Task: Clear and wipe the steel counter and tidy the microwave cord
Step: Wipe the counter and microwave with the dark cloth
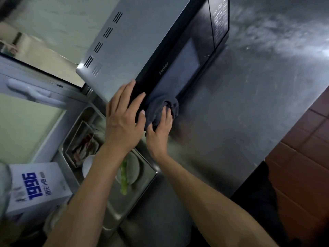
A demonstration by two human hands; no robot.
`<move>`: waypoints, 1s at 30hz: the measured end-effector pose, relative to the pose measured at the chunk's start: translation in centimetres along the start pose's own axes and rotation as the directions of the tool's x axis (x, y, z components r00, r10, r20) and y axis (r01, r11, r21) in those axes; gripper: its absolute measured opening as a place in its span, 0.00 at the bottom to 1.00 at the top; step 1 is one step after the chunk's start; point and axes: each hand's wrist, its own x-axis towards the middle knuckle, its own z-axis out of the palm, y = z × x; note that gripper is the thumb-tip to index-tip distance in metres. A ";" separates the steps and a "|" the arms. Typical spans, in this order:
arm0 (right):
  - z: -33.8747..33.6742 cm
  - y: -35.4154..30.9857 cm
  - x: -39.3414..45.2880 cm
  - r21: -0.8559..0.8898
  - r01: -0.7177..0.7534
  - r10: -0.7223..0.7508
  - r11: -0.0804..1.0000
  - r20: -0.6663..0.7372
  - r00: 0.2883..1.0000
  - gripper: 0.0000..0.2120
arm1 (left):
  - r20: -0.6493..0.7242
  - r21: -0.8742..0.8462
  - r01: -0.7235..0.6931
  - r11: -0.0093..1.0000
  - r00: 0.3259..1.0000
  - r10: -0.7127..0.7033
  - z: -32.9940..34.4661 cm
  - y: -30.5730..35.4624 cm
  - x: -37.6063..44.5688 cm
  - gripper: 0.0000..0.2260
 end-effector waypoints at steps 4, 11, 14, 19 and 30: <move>-0.3 0.0 0.1 -0.011 0.001 0.000 1.000 0.020 1.000 0.34 | -0.009 0.028 0.001 1.000 1.000 -0.001 0.0 0.1 0.3 0.19; -2.7 -1.0 3.0 0.001 -0.044 0.043 0.999 0.062 0.997 0.34 | -0.021 0.059 0.064 0.996 0.998 -0.063 0.5 1.7 2.4 0.18; -4.5 -2.2 5.9 0.018 -0.076 0.075 0.997 0.044 0.996 0.34 | -0.008 0.068 0.080 0.994 0.997 -0.080 0.6 3.0 4.2 0.19; -8.1 -3.5 11.9 -0.011 -0.037 0.037 0.999 0.013 0.999 0.34 | 0.006 0.059 0.063 0.996 0.998 -0.063 0.9 5.9 9.2 0.20; -16.7 -8.3 25.6 -0.147 0.097 -0.098 0.984 -0.003 0.995 0.37 | -0.056 0.045 0.108 0.993 0.993 -0.106 2.1 11.6 16.7 0.19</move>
